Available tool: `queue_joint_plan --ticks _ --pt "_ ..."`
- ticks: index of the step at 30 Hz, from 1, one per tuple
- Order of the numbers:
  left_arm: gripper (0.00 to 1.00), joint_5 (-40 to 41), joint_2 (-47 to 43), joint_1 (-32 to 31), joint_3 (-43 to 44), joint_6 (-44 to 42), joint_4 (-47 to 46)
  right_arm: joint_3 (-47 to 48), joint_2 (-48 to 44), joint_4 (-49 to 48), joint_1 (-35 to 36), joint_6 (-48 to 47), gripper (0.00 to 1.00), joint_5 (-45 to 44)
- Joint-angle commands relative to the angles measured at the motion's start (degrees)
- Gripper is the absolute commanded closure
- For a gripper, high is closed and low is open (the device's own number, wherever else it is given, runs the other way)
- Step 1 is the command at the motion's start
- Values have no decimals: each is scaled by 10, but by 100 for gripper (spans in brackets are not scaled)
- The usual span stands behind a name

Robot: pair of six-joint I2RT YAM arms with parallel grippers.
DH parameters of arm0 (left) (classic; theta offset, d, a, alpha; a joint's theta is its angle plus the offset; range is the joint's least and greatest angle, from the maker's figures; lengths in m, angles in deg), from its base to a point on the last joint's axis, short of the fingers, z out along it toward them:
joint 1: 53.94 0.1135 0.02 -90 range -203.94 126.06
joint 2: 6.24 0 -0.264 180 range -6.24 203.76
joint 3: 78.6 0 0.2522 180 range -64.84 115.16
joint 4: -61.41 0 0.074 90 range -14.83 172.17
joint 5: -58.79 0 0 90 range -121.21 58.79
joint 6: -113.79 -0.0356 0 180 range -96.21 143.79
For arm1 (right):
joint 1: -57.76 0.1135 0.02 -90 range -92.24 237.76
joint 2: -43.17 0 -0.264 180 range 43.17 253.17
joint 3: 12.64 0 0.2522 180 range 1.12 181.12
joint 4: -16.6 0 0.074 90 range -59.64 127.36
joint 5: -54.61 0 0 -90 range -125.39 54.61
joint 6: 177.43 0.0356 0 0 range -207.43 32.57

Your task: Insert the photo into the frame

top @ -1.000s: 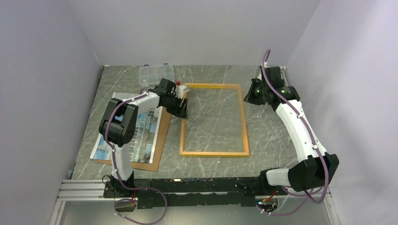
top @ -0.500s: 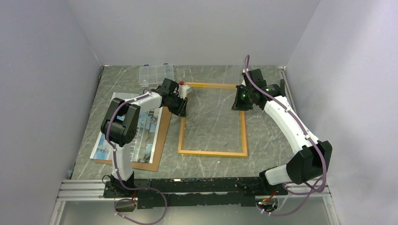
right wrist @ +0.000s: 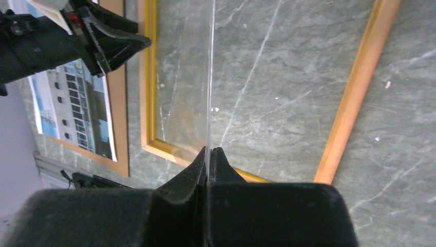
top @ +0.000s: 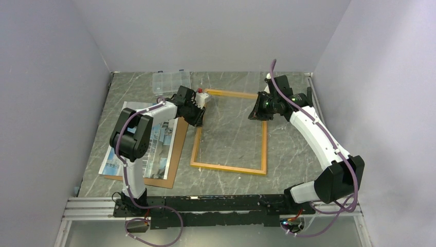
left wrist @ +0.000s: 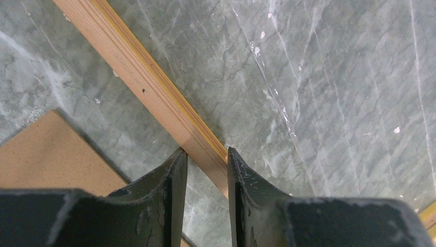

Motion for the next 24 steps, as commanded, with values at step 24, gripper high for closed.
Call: queue_joint_plan --ticks 24 --pt "34 -119 -150 145 1 88 112 61 0 -126 -37 82 100 229"
